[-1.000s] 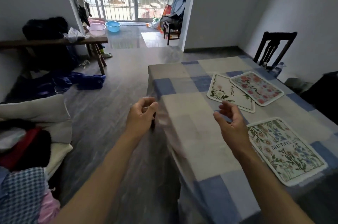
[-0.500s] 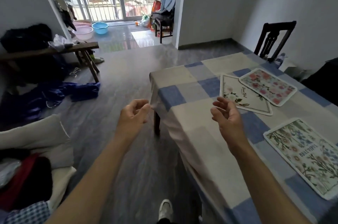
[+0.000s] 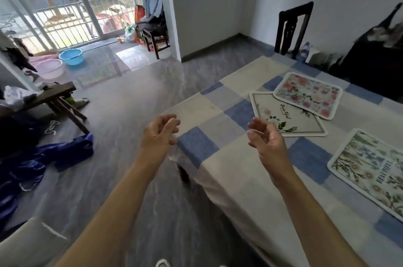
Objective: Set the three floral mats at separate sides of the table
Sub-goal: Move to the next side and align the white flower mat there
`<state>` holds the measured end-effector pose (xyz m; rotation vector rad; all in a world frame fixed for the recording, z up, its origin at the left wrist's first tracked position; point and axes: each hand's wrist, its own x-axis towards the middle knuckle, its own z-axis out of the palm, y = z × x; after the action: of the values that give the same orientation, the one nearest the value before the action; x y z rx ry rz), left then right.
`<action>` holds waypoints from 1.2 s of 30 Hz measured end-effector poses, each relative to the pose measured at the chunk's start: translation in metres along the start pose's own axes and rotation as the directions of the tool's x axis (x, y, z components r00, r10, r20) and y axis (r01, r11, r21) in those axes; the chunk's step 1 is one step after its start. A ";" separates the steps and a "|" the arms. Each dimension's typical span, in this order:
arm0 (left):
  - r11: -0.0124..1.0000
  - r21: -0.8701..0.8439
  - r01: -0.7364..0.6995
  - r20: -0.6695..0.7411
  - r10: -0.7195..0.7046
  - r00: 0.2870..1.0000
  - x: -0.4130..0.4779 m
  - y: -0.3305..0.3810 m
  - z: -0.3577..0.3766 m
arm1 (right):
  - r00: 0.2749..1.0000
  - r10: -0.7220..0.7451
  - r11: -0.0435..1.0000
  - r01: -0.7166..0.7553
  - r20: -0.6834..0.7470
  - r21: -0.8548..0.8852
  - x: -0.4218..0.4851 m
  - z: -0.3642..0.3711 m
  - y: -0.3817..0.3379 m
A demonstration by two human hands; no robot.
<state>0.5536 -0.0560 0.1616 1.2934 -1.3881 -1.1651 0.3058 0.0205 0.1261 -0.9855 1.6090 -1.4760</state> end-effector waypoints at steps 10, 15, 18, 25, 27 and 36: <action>0.996 -0.084 -0.026 0.332 0.053 0.942 0.135 0.013 0.007 | 0.934 -0.021 1.000 0.016 -0.355 -0.017 0.021 0.047 -0.031; 0.992 -0.123 -0.016 0.469 0.072 0.880 0.156 0.016 0.034 | 0.877 -0.030 0.998 0.004 -0.480 -0.057 0.017 0.045 -0.043; 0.995 -0.097 0.033 0.526 0.023 0.850 0.163 0.010 0.057 | 0.833 -0.019 1.000 0.005 -0.554 -0.026 0.022 0.035 -0.042; 0.993 -0.030 -0.115 0.556 0.113 0.823 0.202 0.042 0.108 | 0.784 -0.042 0.998 0.055 -0.620 0.002 0.068 0.003 -0.041; 0.983 -0.009 -0.183 0.565 0.156 0.810 0.219 0.055 0.123 | 0.768 -0.048 0.997 0.071 -0.639 0.010 0.083 -0.008 -0.041; 0.987 0.028 -0.155 0.690 0.093 0.718 0.251 0.038 0.217 | 0.679 0.067 0.997 -0.018 -0.731 0.074 0.107 -0.049 -0.006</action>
<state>0.3176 -0.2914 0.1635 0.8053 -2.0439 -1.5949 0.2150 -0.0544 0.1340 -0.2822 2.0889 -2.0267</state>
